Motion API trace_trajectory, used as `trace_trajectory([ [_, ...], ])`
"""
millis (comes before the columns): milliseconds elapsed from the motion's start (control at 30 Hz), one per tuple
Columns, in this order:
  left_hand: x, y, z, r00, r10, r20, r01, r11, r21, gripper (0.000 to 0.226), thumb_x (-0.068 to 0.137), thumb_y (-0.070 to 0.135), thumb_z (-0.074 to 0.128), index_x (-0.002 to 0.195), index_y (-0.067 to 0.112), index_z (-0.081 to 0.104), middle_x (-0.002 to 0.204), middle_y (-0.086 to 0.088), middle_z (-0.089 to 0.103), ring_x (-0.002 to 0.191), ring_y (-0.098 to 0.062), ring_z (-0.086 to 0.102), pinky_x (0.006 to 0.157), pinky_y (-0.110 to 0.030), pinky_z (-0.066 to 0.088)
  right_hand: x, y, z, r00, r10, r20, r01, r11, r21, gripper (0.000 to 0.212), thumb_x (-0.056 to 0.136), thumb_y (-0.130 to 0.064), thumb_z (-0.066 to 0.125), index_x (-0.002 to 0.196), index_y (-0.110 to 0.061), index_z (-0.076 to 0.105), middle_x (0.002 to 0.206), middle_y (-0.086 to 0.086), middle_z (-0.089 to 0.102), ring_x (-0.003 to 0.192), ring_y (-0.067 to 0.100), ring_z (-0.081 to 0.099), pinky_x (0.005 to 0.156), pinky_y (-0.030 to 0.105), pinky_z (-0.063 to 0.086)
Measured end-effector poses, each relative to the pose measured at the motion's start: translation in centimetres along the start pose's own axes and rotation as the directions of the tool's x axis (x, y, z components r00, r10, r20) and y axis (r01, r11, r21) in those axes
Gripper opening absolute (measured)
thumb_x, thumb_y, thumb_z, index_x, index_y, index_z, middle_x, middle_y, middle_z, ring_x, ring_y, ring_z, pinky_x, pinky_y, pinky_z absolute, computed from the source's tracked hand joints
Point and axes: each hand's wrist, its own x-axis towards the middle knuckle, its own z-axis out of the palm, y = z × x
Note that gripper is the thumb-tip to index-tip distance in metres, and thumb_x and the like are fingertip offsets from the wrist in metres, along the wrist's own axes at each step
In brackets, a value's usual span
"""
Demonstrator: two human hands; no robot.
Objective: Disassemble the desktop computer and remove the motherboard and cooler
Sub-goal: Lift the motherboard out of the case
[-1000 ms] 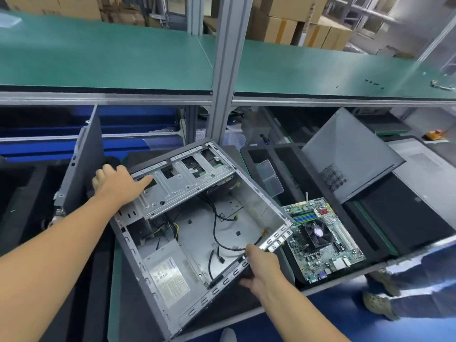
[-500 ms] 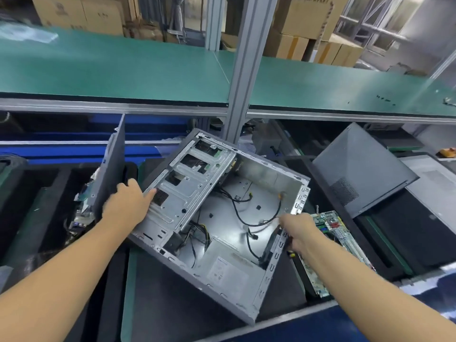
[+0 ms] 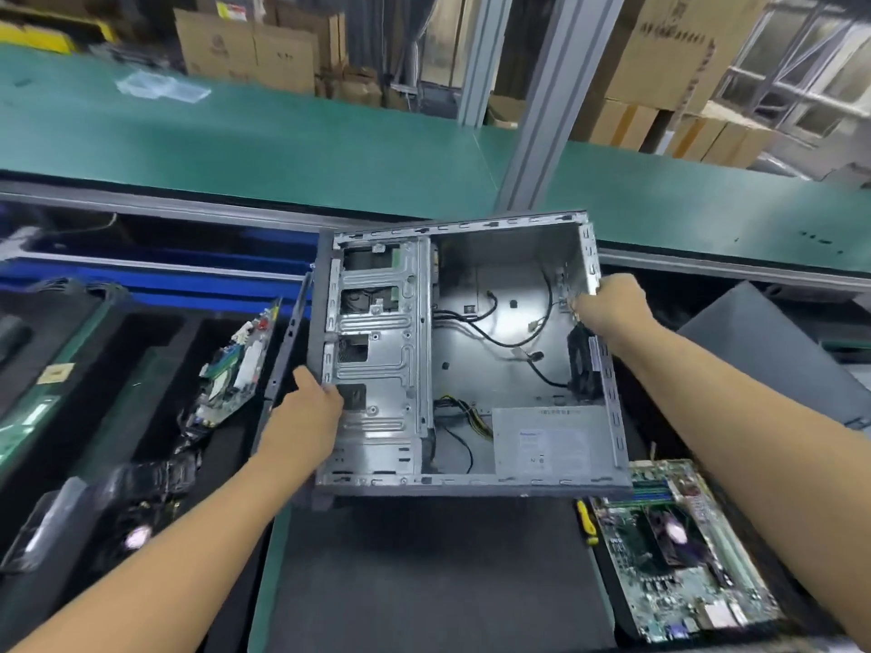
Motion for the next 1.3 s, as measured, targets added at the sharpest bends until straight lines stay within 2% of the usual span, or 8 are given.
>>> trace_trajectory([
  [267,-1.2,4.0,2.6,0.987,-0.099,0.129,0.139,0.927,-0.348,0.026,0.104,0.032,0.040,0.103,0.013,0.022,0.079,-0.013,0.062,0.063,-0.028,0.059,0.048,-0.032,0.034,3.1,-5.8,-2.9,0.964,-0.248,-0.098,0.223,0.951,-0.212,0.016,0.083,0.001,0.051,0.092,-0.003,0.063,0.088,0.016,0.063,0.077,0.037,0.057,0.066,0.035,0.043],
  [500,-1.2,5.4,5.0,0.953,-0.228,0.198,0.298,0.807,-0.510,0.025,0.102,0.034,0.041,0.104,0.014,0.025,0.084,-0.007,0.056,0.072,-0.026,0.059,0.059,-0.039,0.053,3.5,-9.8,-2.6,0.900,-0.422,-0.107,0.370,0.872,-0.321,0.013,0.085,-0.001,0.050,0.093,-0.008,0.058,0.090,0.011,0.058,0.077,0.035,0.053,0.065,0.036,0.041],
  [667,-2.1,9.4,9.5,0.874,-0.226,0.430,0.484,0.481,-0.731,0.033,0.101,0.030,0.045,0.121,0.015,0.023,0.111,-0.008,0.054,0.100,-0.029,0.061,0.069,-0.051,0.061,3.2,-12.9,-3.4,0.781,-0.617,-0.096,0.515,0.724,-0.459,0.021,0.081,0.004,0.050,0.093,-0.011,0.058,0.085,0.010,0.057,0.075,0.036,0.052,0.060,0.037,0.037],
  [833,-0.9,13.0,12.9,0.724,-0.144,0.674,0.689,0.177,-0.702,0.048,0.103,0.021,0.048,0.142,0.010,0.023,0.130,-0.025,0.047,0.109,-0.041,0.059,0.087,-0.056,0.056,1.7,-13.9,-2.6,0.661,-0.747,-0.066,0.603,0.582,-0.546,0.029,0.077,0.007,0.048,0.097,-0.012,0.055,0.073,0.008,0.046,0.067,0.035,0.045,0.058,0.036,0.033],
  [933,0.3,13.9,14.2,0.648,-0.043,0.761,0.760,0.109,-0.641,0.042,0.105,0.014,0.044,0.143,-0.003,0.035,0.130,-0.033,0.052,0.110,-0.044,0.060,0.095,-0.053,0.051,0.7,-13.3,-0.9,0.633,-0.774,-0.028,0.612,0.522,-0.594,0.030,0.076,0.008,0.048,0.094,-0.016,0.049,0.066,0.003,0.041,0.063,0.033,0.044,0.049,0.031,0.022],
  [1067,1.7,13.7,15.5,0.555,0.009,0.832,0.831,0.035,-0.555,0.043,0.106,0.010,0.042,0.145,-0.006,0.035,0.139,-0.038,0.043,0.119,-0.046,0.054,0.105,-0.047,0.044,0.0,-12.4,1.5,0.556,-0.831,0.030,0.661,0.419,-0.623,0.038,0.084,0.001,0.049,0.115,-0.021,0.054,0.093,0.000,0.064,0.079,0.030,0.064,0.050,0.031,0.022],
  [1133,2.2,13.3,16.0,0.490,0.014,0.872,0.870,0.051,-0.490,0.048,0.107,0.016,0.040,0.148,-0.007,0.031,0.146,-0.036,0.038,0.129,-0.043,0.048,0.111,-0.045,0.039,-0.2,-12.6,2.7,0.502,-0.864,0.044,0.694,0.371,-0.617,0.046,0.089,-0.003,0.047,0.130,-0.023,0.052,0.108,-0.003,0.066,0.086,0.028,0.065,0.052,0.031,0.024],
  [1300,1.9,11.9,15.0,0.377,0.111,0.919,0.820,0.420,-0.388,0.059,0.107,0.039,0.033,0.154,0.005,0.021,0.140,-0.024,0.053,0.130,-0.035,0.051,0.104,-0.042,0.045,-2.0,-12.8,5.8,0.419,-0.895,0.152,0.779,0.268,-0.567,0.046,0.090,-0.007,0.049,0.131,-0.027,0.054,0.123,-0.010,0.063,0.089,0.026,0.064,0.051,0.029,0.019],
])
